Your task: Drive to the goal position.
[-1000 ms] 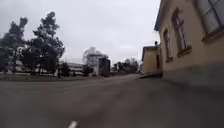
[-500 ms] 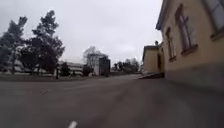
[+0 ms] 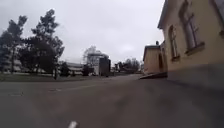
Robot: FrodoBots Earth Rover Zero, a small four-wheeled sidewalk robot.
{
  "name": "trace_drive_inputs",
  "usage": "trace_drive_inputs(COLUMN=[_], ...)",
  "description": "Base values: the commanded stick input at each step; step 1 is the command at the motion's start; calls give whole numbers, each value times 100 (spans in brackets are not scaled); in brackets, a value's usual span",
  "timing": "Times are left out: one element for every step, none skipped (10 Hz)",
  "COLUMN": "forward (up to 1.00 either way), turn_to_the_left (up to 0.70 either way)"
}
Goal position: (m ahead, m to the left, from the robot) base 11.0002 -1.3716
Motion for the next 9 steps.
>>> trace_drive_inputs(forward=[85,85,85,85,85,85,85,85,85], turn_to_the_left=[1,1,1,1,1,1,1,1,1])
